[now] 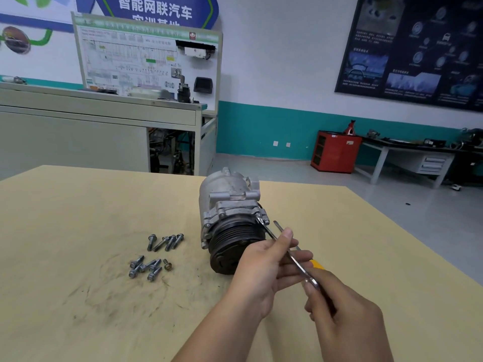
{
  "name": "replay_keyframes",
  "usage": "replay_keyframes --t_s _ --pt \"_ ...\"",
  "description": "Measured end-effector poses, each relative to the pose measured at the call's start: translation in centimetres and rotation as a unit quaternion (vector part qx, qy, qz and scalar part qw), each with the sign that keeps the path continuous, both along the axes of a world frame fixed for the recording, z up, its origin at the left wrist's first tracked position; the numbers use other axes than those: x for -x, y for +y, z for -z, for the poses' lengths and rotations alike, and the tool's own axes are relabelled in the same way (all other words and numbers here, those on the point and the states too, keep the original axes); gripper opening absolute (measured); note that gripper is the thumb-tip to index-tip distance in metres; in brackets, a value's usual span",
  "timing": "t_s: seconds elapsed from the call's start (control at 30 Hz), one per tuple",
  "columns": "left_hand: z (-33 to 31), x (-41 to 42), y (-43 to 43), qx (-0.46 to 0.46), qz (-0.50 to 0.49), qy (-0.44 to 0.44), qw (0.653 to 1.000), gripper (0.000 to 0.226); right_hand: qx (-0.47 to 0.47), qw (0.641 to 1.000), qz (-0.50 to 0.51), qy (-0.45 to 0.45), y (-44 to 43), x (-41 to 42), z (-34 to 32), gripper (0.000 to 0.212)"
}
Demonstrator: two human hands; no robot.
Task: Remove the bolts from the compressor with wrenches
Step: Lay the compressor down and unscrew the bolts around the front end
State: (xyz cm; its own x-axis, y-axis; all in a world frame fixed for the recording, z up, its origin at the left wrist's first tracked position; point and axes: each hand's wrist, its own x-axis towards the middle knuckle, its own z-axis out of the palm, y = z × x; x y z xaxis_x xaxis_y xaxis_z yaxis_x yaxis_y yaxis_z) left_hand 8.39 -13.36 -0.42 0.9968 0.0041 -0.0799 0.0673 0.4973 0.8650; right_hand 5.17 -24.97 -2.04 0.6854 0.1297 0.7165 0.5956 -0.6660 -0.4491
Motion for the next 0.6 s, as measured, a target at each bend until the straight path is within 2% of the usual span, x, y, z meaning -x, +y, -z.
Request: replay_keyframes --t_s 0.07,0.13,0.17,0.23,0.3,0.33,0.4,0.6 --pt "-0.1 0.0 0.0 -0.011 0.000 0.001 1.000 0.030 0.023 0.999 0.015 -0.039 0.0 0.1 -0.1 0.028" --pt "-0.2 0.0 0.0 -0.009 0.002 0.005 1.000 0.029 -0.003 0.999 0.016 -0.042 0.0 0.1 -0.2 0.021" --pt "-0.3 -0.1 0.0 -0.006 0.001 0.007 1.000 0.029 -0.038 0.999 0.012 -0.011 0.2 0.2 -0.3 0.018" --pt "-0.3 0.0 0.1 0.006 0.000 0.009 1.000 0.032 -0.126 0.986 -0.013 0.112 0.6 0.7 -0.5 0.021" --pt "-0.1 0.1 0.4 0.029 0.001 0.007 1.000 0.034 -0.169 0.950 -0.060 0.255 0.9 1.1 -0.7 0.015" --pt "0.0 0.1 0.5 0.042 0.003 0.010 0.999 0.035 -0.174 0.935 -0.075 0.300 1.1 1.2 -0.9 0.016" --pt "0.2 0.1 0.6 0.062 0.005 0.015 0.998 0.036 -0.183 0.915 -0.104 0.345 1.4 1.3 -1.2 0.022" --pt "0.8 0.3 1.1 0.087 0.020 0.022 0.996 0.039 -0.193 0.884 -0.130 0.406 2.2 1.5 -0.9 0.017"
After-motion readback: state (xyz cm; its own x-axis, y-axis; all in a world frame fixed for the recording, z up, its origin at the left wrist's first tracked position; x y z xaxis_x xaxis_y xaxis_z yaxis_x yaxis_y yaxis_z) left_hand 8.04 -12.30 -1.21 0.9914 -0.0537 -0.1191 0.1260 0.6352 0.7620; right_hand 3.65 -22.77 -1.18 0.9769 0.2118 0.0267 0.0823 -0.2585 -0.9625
